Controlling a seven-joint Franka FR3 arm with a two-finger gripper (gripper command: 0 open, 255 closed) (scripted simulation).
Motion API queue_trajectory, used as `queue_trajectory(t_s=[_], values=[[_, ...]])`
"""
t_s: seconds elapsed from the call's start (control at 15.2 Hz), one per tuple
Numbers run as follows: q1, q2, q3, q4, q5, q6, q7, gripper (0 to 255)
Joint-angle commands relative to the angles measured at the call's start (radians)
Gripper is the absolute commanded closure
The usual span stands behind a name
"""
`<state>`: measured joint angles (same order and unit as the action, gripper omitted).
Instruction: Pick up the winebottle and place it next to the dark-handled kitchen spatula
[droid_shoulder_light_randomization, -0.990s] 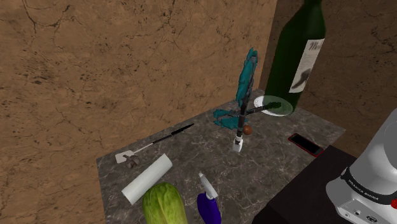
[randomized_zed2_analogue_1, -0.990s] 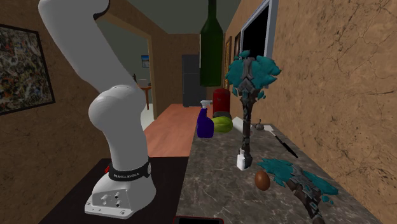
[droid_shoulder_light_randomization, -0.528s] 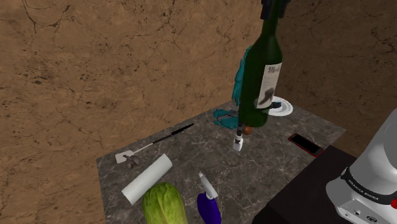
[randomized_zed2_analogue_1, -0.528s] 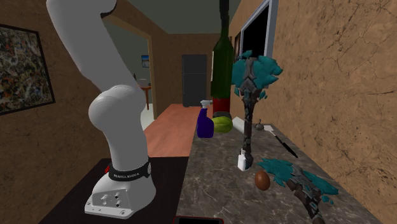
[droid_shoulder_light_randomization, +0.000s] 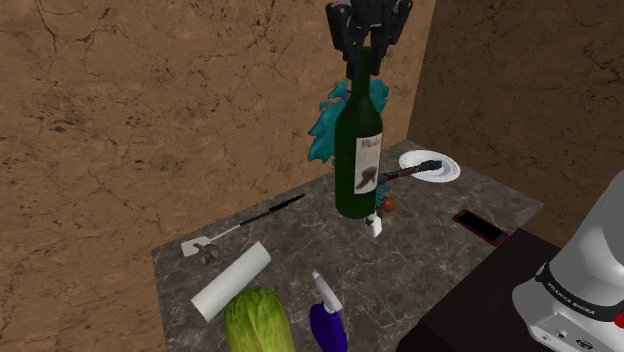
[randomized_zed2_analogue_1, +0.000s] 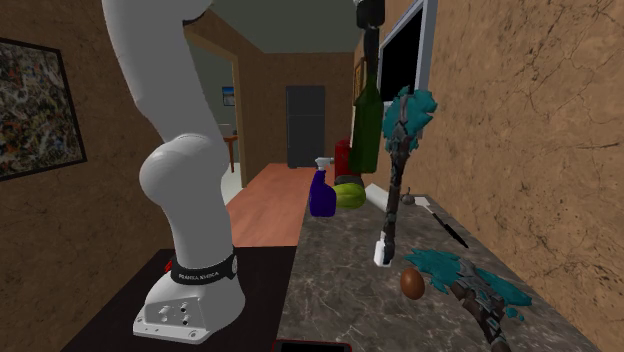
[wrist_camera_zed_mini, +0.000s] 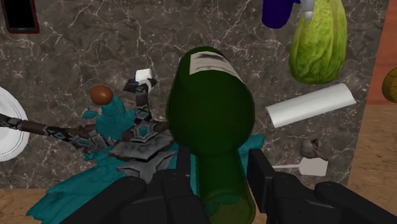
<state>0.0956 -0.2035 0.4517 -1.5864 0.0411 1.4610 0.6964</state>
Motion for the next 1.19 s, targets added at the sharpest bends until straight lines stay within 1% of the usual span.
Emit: queue_trajectory(t_s=[0.0, 0.33, 0.59, 0.86, 1.12], values=[[0.001, 0.048, 0.015, 0.002, -0.02, 0.043, 0.016, 255], [0.019, 0.197, 0.056, 0.046, -0.09, 0.129, 0.075, 255], [0.048, 0.333, 0.076, 0.112, -0.161, 0.178, 0.124, 255], [0.093, 0.481, 0.079, 0.209, -0.237, 0.207, 0.166, 255], [0.154, 0.64, 0.066, 0.345, -0.31, 0.213, 0.195, 255]])
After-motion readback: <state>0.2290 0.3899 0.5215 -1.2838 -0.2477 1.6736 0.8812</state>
